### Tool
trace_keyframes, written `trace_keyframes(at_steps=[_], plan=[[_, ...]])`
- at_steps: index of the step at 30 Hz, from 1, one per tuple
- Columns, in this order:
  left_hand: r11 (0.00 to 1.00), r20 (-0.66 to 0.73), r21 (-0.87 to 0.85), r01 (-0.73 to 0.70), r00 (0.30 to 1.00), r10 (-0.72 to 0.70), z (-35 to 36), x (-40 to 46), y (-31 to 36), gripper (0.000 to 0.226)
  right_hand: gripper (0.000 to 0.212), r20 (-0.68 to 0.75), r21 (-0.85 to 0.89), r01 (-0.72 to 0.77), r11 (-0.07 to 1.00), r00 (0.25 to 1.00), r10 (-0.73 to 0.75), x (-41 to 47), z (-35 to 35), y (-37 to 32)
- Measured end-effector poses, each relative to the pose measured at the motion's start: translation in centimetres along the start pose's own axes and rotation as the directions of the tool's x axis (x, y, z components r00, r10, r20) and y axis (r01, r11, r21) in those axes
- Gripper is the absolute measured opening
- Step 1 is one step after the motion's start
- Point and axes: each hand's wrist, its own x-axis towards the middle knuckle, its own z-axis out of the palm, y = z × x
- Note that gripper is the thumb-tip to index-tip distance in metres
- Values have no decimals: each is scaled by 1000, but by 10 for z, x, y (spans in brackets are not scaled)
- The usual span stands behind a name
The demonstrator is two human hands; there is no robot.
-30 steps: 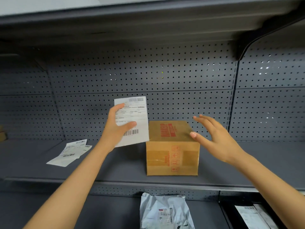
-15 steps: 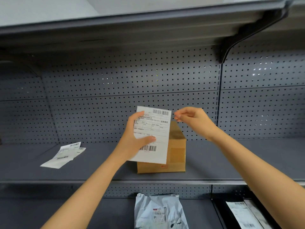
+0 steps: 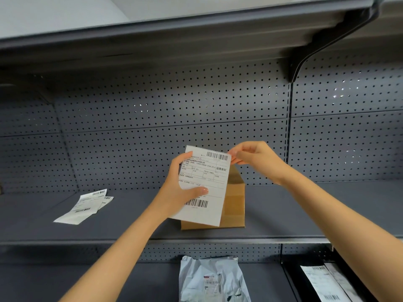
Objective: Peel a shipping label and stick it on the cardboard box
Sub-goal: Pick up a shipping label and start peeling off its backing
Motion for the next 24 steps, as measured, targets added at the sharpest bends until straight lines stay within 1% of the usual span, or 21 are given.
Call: trace_keyframes(at_steps=[7, 11, 17, 20, 24], plan=[[999, 12, 13, 30, 999, -30, 1, 2, -2, 75, 16, 8, -58, -18, 998, 1000, 19, 3, -2, 2], [998, 10, 43, 48, 999, -49, -1, 3, -4, 75, 18, 58, -107, -32, 994, 998, 38, 4, -7, 2], [995, 39, 83, 45, 998, -49, -6, 4, -7, 75, 14, 141, -151, -49, 987, 988, 71, 9, -11, 1], [994, 19, 98, 39, 999, -41, -9, 6, -9, 72, 15, 159, -88, -66, 994, 984, 79, 12, -10, 2], [989, -14, 151, 10, 1000, -8, -9, 10, -11, 69, 16, 168, 108, -141, 984, 978, 121, 15, -6, 8]])
